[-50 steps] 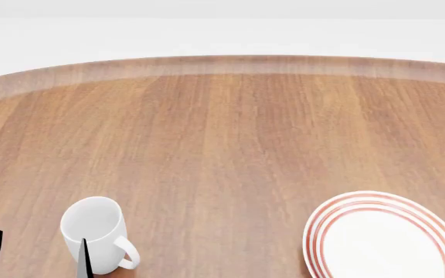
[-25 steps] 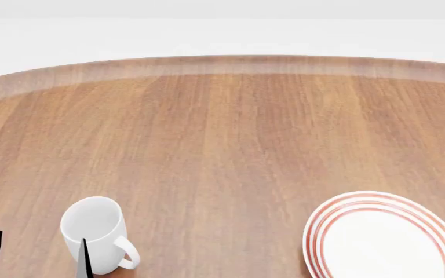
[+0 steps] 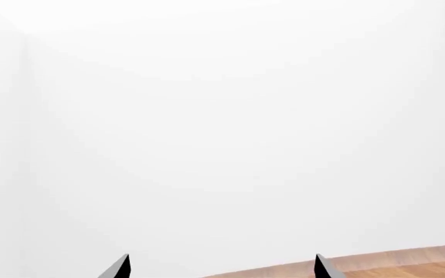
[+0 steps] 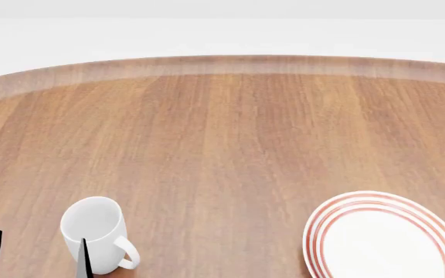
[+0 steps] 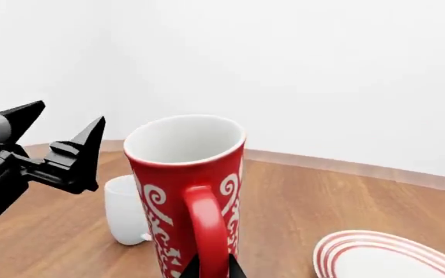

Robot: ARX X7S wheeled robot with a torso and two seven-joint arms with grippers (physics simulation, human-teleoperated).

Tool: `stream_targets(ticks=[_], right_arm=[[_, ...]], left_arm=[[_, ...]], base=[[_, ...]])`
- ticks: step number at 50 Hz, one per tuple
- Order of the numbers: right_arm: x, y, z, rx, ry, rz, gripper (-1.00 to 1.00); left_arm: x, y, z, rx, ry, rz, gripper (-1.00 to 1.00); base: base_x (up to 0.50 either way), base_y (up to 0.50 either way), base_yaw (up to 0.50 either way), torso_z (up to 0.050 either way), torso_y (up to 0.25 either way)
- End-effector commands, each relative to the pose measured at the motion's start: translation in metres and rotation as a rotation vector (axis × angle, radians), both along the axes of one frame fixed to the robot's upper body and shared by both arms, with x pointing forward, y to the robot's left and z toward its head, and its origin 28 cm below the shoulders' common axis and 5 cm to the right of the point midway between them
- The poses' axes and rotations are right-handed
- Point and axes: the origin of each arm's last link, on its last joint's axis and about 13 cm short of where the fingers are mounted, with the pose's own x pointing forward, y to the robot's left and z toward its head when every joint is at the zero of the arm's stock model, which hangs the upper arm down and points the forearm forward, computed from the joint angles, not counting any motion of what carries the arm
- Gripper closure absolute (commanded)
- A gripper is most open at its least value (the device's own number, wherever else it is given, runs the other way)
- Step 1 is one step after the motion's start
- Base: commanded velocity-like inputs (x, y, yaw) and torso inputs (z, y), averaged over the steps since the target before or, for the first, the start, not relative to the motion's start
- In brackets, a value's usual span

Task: Pick up the red mug and put it on the plate

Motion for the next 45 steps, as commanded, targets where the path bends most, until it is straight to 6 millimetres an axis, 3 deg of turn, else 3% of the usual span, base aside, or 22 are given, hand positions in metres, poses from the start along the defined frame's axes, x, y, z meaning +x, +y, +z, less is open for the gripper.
stream_targets(ticks=[1,26,45], right_arm=[[0.010,0.001,0.047,-0.006,-0.065,-0.052,1.00],[0.055,-0.016,0.104,0.069,-0.008,-0.180,1.00],[0.082,-0.029,0.109,0.085,0.054,-0.333,1.00]], left_arm=[[0.000,0.000,0.000,-0.001,0.000,-0.004,-1.00],[0.000,0.000,0.000,-0.005,-0.004,-0.013,-1.00],[0.000,0.000,0.000,-0.006,-0.012,-0.009,-1.00]], base=[[0.00,0.00,0.00,0.000,0.000],[0.00,0.00,0.00,0.000,0.000],[0.00,0.00,0.00,0.000,0.000]])
